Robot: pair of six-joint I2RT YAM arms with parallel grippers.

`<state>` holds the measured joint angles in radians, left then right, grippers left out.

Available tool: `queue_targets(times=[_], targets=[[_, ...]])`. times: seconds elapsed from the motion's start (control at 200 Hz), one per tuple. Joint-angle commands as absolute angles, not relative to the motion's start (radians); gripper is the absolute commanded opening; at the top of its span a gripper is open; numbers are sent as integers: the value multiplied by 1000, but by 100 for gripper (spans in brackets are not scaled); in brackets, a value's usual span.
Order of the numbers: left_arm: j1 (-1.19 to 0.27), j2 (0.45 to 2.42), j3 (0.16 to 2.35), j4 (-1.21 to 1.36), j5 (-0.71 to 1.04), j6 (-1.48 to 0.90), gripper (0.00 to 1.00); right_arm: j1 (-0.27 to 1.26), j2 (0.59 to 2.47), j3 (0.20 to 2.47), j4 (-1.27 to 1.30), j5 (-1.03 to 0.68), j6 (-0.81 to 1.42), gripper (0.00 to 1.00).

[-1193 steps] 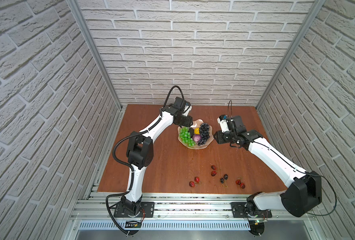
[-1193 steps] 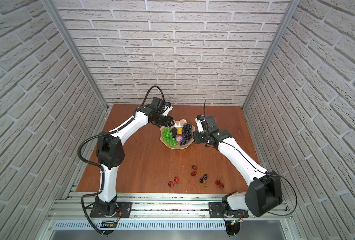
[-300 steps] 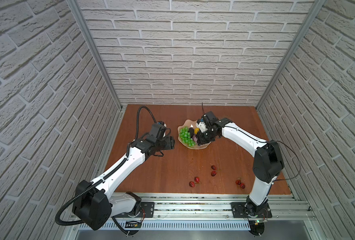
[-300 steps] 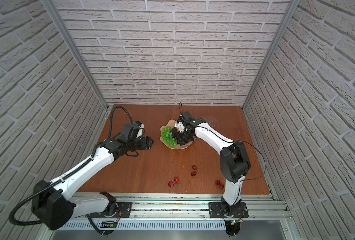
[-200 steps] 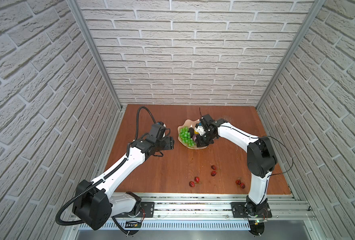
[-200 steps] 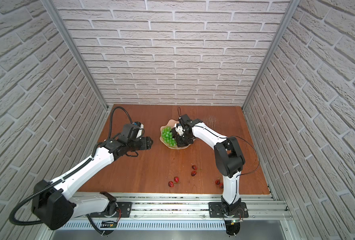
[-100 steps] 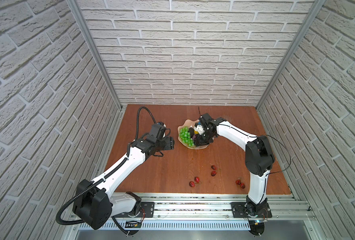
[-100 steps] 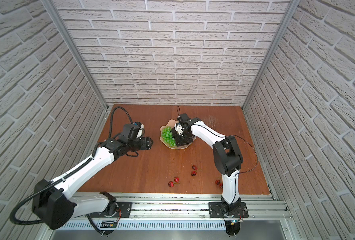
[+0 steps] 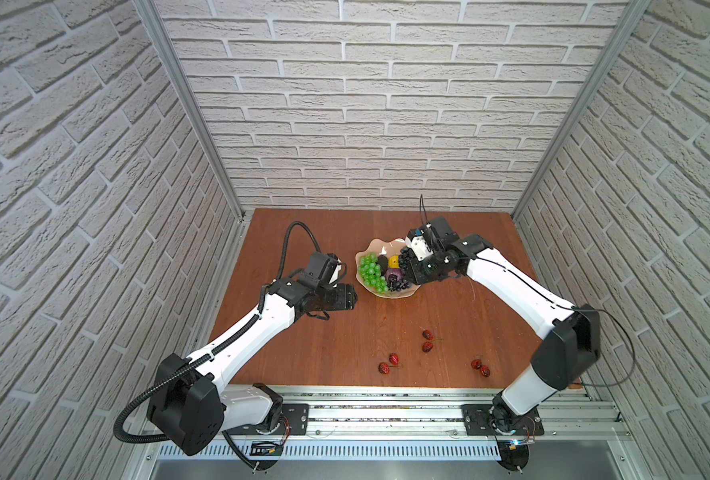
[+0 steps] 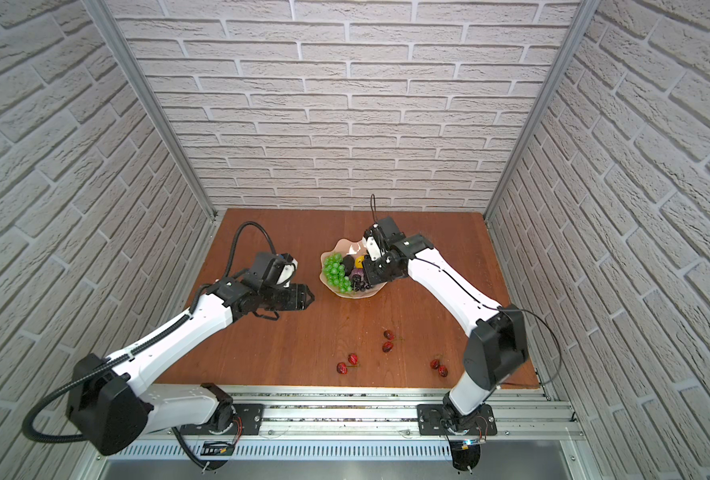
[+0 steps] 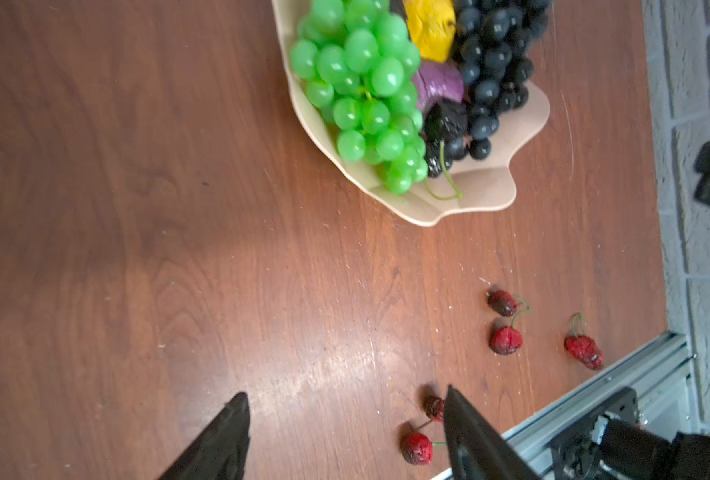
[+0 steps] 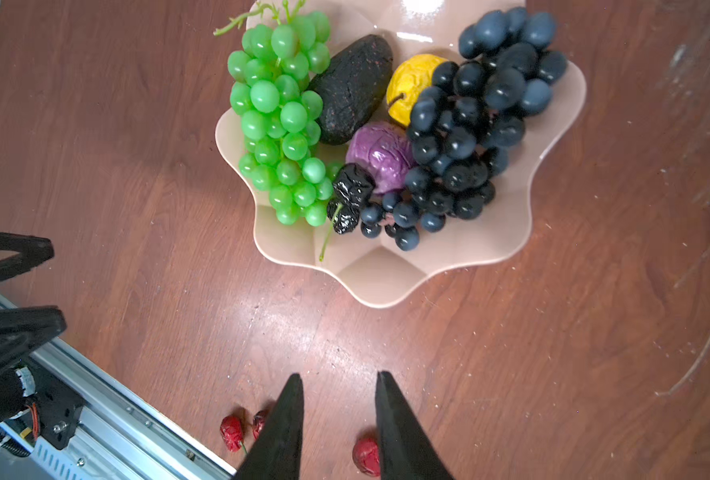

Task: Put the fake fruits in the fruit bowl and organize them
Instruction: 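Lower the dark plums into the bowl and open the right gripper, then move the left gripper down to the red cherries while the right withdraws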

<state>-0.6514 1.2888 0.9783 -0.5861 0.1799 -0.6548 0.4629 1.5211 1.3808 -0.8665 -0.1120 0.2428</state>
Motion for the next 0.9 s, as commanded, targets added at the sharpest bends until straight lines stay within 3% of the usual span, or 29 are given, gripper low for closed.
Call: queue_targets(times=[0.0, 0.305, 0.555, 0.895], targets=[[-762, 1329, 976, -599, 192, -652, 73, 475, 1444, 1261, -783, -58, 292, 32], [-1069, 1454, 1036, -612, 45, -505, 69, 455, 1301, 1092, -780, 35, 321, 39], [-1161, 1570, 1078, -565, 67, -383, 57, 390, 1349, 1056, -710, -33, 319, 40], [-1264, 1716, 1157, -580, -34, -274, 53, 367, 1362, 1039, -671, -54, 310, 39]])
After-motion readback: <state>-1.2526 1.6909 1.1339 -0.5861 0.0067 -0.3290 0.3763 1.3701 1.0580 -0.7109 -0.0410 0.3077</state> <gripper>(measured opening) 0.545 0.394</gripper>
